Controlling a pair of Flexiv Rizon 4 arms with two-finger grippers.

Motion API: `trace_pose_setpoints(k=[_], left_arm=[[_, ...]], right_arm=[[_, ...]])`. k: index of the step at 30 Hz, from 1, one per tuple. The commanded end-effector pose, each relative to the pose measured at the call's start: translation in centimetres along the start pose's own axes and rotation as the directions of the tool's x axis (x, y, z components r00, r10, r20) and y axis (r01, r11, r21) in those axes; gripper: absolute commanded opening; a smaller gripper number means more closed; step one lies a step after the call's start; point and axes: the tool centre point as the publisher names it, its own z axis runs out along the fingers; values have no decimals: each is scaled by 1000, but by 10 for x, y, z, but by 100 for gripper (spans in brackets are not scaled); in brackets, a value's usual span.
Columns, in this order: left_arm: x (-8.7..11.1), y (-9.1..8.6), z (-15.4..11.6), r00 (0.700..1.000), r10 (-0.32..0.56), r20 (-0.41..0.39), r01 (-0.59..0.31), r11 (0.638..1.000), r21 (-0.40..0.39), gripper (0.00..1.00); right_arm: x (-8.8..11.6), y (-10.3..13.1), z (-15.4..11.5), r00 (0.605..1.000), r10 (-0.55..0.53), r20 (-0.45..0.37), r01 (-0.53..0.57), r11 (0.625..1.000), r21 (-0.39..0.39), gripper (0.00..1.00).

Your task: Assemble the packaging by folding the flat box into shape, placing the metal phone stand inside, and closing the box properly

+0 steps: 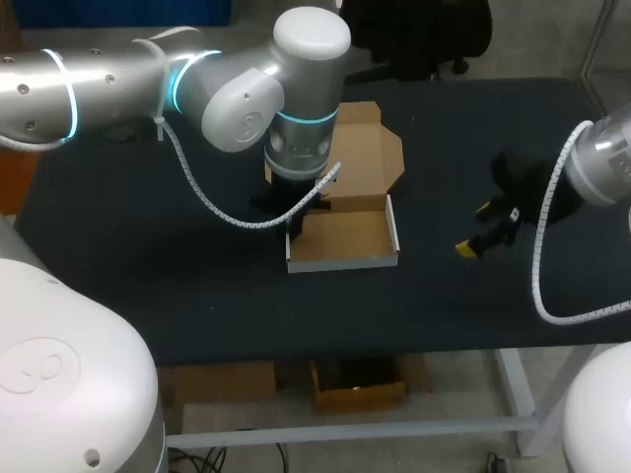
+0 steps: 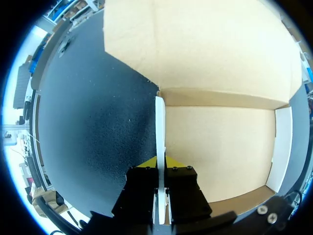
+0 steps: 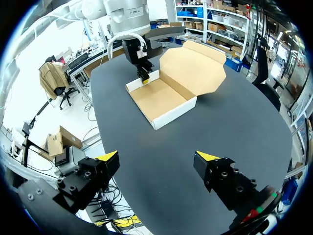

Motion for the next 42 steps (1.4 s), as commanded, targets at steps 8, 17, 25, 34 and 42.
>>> trace_pose_setpoints(k=[8, 17, 25, 34, 42], left_arm=[[3, 3, 9, 999, 3, 35, -3, 1000, 3, 0], [2, 3, 7, 999, 6, 53, -7, 1000, 11, 0], [0, 3, 4, 994, 25, 102, -27, 999, 23, 0], [-4, 4, 2, 989, 35, 147, -39, 999, 20, 0], [-3, 4, 3, 974, 34, 225, -40, 999, 22, 0]], right_arm=[[10, -23, -36, 999, -1, 54, 3, 1000, -26, 100], [10, -32, -43, 997, 1, 77, 0, 1000, -15, 100], [10, -34, -44, 996, 6, 88, -5, 1000, -13, 100], [9, -36, -43, 996, 9, 87, -7, 1000, -16, 100], [8, -36, -43, 996, 9, 90, -8, 1000, -15, 100]])
